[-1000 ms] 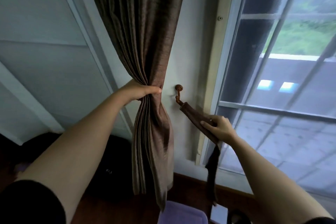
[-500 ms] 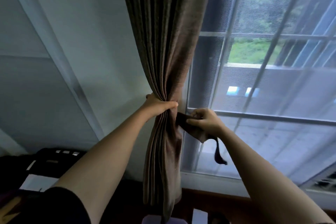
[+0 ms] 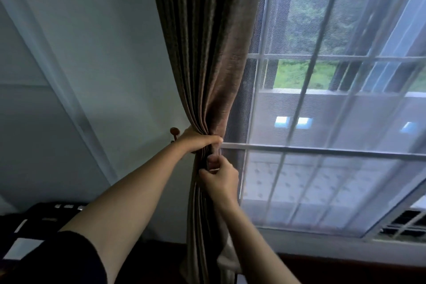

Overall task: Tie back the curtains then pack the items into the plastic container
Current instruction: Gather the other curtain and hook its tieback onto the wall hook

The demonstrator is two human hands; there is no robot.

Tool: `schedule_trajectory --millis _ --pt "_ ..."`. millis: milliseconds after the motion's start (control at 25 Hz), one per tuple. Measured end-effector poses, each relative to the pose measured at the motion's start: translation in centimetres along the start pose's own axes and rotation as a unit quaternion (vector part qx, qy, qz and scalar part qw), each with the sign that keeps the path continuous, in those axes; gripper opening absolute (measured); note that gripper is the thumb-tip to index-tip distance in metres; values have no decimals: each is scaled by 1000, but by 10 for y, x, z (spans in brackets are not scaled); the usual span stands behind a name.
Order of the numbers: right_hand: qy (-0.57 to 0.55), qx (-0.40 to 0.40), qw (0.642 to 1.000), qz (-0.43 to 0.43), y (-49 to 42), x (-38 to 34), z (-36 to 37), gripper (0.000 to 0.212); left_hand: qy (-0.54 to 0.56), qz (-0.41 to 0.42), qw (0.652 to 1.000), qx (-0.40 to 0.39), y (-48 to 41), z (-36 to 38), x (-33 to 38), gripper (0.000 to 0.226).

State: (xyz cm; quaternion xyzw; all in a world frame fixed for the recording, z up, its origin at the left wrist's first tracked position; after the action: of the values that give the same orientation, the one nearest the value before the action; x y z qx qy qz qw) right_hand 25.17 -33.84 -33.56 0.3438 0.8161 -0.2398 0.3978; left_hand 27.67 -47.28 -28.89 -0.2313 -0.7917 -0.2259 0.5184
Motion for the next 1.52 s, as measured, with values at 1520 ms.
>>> schedule_trajectory --millis 1520 --pt "12 -81 996 45 -37 7 24 68 6 134 989 -61 20 -30 -79 35"
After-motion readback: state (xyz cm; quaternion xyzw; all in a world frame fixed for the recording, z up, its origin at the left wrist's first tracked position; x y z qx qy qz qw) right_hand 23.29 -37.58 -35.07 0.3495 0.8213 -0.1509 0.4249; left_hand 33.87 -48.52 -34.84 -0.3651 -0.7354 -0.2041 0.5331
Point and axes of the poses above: each hand's wrist, its own y-axis away from the middle knuckle, its own z-axis out of the palm, x = y × z, the point moved 4 cm from there along -y, towards the middle knuckle, and after that the axes turned 15 degrees about y, right-handed, at the moved point
